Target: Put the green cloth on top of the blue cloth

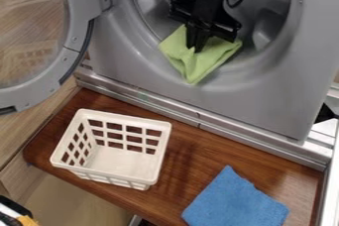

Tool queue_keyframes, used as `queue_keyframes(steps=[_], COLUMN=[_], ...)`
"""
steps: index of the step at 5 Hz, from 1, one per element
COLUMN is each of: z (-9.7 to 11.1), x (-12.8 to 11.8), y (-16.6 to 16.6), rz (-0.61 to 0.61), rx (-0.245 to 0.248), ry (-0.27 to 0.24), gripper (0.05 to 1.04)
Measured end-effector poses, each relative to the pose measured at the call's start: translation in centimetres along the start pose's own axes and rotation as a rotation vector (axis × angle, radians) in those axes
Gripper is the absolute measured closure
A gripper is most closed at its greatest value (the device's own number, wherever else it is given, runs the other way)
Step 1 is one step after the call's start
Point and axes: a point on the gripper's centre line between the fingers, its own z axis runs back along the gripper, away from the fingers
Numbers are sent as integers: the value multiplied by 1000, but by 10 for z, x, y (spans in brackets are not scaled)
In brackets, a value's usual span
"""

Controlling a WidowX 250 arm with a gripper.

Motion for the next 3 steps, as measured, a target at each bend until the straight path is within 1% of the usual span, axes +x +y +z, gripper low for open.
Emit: queue_keyframes(steps=[1, 2, 3], z=[12, 36, 46], x=[-21, -37, -64], y=[1, 0, -14], rz=[15, 45, 57], rx=[3, -40, -72], ry=[90, 88, 155], gripper=[1030, 1030, 1030])
